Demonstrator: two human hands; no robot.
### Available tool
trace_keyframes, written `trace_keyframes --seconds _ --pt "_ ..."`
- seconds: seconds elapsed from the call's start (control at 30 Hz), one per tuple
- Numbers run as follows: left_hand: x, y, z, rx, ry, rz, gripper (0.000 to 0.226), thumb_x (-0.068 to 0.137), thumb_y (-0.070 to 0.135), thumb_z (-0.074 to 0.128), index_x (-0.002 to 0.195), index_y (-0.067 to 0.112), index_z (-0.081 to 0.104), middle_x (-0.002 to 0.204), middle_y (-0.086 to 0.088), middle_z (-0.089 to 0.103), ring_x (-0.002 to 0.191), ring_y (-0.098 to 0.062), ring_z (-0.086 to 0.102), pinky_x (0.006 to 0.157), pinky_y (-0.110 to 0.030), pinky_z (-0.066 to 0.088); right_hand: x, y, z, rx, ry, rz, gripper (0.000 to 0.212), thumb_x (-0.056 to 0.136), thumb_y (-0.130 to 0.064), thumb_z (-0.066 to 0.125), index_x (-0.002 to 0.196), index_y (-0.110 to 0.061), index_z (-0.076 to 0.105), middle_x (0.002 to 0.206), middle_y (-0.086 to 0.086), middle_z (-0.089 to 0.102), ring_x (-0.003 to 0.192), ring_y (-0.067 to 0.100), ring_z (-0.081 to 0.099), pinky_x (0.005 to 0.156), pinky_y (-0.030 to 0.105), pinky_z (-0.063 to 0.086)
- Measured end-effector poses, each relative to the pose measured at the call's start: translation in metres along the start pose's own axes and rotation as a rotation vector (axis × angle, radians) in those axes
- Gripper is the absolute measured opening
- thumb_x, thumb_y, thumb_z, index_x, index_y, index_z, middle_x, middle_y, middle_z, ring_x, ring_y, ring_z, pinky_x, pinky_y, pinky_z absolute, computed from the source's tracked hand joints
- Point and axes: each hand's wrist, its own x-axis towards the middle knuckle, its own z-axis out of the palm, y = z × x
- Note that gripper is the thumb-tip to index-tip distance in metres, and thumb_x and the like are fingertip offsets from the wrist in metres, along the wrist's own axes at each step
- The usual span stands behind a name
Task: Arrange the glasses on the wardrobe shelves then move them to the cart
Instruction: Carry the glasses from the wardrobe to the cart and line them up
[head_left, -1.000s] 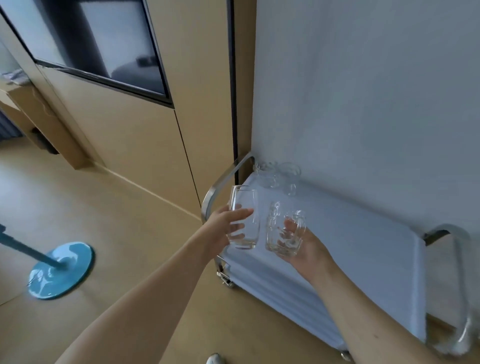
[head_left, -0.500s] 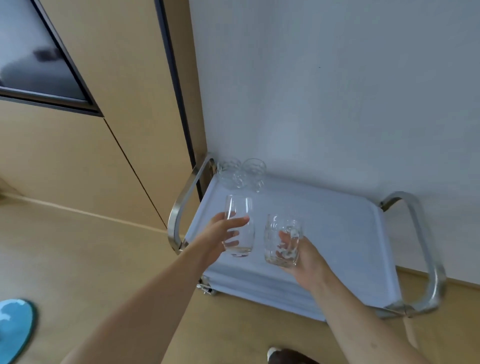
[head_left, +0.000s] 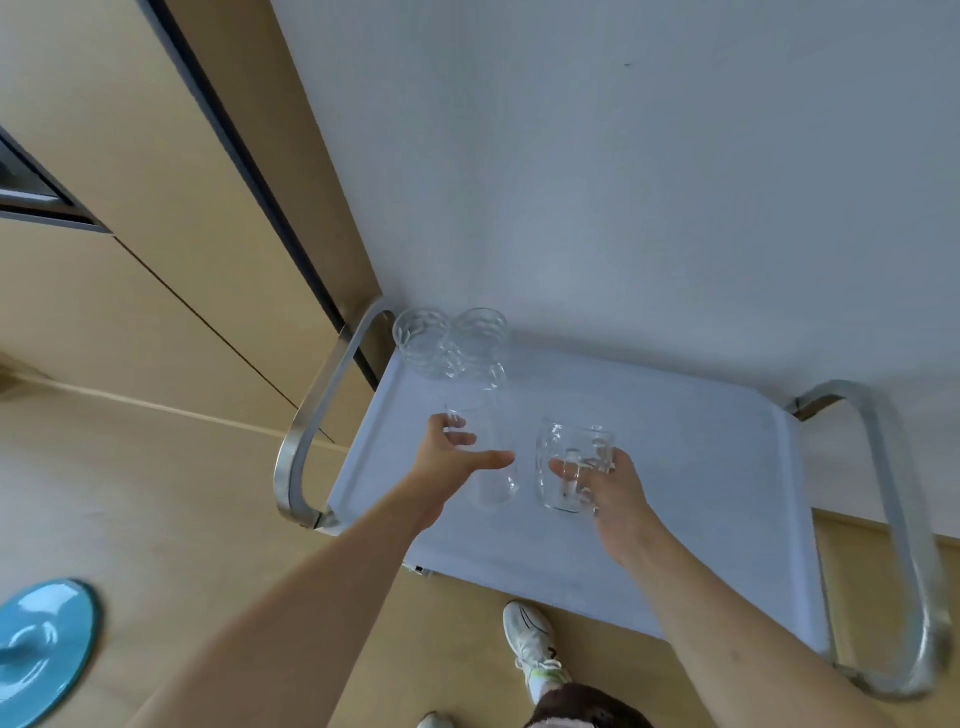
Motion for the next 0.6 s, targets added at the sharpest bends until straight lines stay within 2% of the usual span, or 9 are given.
trace_keyframes --seconds 0.1,0.2,0.23,0.33,0.43,0.5,0.6 --pt "0.015 0.001 0.012 0.021 0.053 0.034 0.085 0.058 0.023 0.1 0.123 0.025 0.045 0.123 0.003 0.058 0.112 -0.015 0.06 0.088 -0.034 0.05 0.022 -0.002 0.0 -0.025 0.013 -0.026 0.058 0.056 -0.005 0.094 0.108 -0.013 0.069 0.099 0.006 0.076 0.092 0.028 0.072 0.073 0.034 0.055" --pt "0.028 -0.003 0.02 0.096 0.123 0.08 0.081 0.058 0.021 0.1 0.118 0.03 0.046 0.122 0.01 0.059 0.119 -0.013 0.055 0.09 -0.034 0.049 0.037 -0.004 0.002 -0.118 0.073 -0.057 0.088 0.041 -0.014 0.099 0.115 -0.029 0.054 0.111 -0.008 0.064 0.098 0.009 0.066 0.075 0.025 0.051" --pt "0.031 -0.005 0.021 0.125 0.15 0.095 0.081 0.058 0.022 0.099 0.117 0.031 0.045 0.121 0.013 0.058 0.119 -0.012 0.054 0.092 -0.035 0.05 0.042 -0.004 0.002 -0.151 0.075 -0.073 0.092 0.039 -0.019 0.098 0.116 -0.033 0.051 0.114 -0.011 0.062 0.101 0.006 0.064 0.076 0.023 0.05" --pt "0.04 -0.011 0.023 0.171 0.211 0.117 0.08 0.058 0.026 0.098 0.114 0.039 0.042 0.119 0.022 0.057 0.117 -0.01 0.053 0.093 -0.039 0.052 0.06 -0.001 -0.003 -0.244 0.056 -0.124 0.092 0.043 -0.019 0.1 0.113 -0.046 0.048 0.122 -0.012 0.061 0.11 0.007 0.064 0.088 0.028 0.053" --pt "0.046 -0.015 0.027 0.166 0.259 0.129 0.079 0.057 0.029 0.096 0.11 0.045 0.04 0.12 0.026 0.056 0.116 -0.008 0.053 0.084 -0.032 0.051 0.075 0.0 -0.006 -0.366 0.033 -0.17 0.093 0.045 -0.025 0.1 0.114 -0.054 0.045 0.126 -0.017 0.059 0.117 0.005 0.06 0.099 0.034 0.051" --pt "0.049 -0.02 0.03 0.172 0.281 0.141 0.08 0.058 0.028 0.095 0.113 0.044 0.039 0.122 0.026 0.056 0.116 -0.007 0.052 0.078 -0.023 0.046 0.082 0.001 -0.009 -0.435 0.0 -0.186 0.094 0.044 -0.028 0.098 0.116 -0.055 0.044 0.123 -0.024 0.058 0.114 0.0 0.059 0.099 0.033 0.05" --pt "0.053 -0.027 0.032 0.183 0.285 0.156 0.082 0.059 0.026 0.095 0.115 0.044 0.038 0.124 0.022 0.056 0.117 -0.008 0.052 0.077 -0.017 0.042 0.091 0.003 -0.013 -0.531 -0.032 -0.225 0.093 0.051 -0.02 0.099 0.119 -0.052 0.044 0.113 -0.03 0.059 0.104 -0.009 0.058 0.094 0.028 0.05"
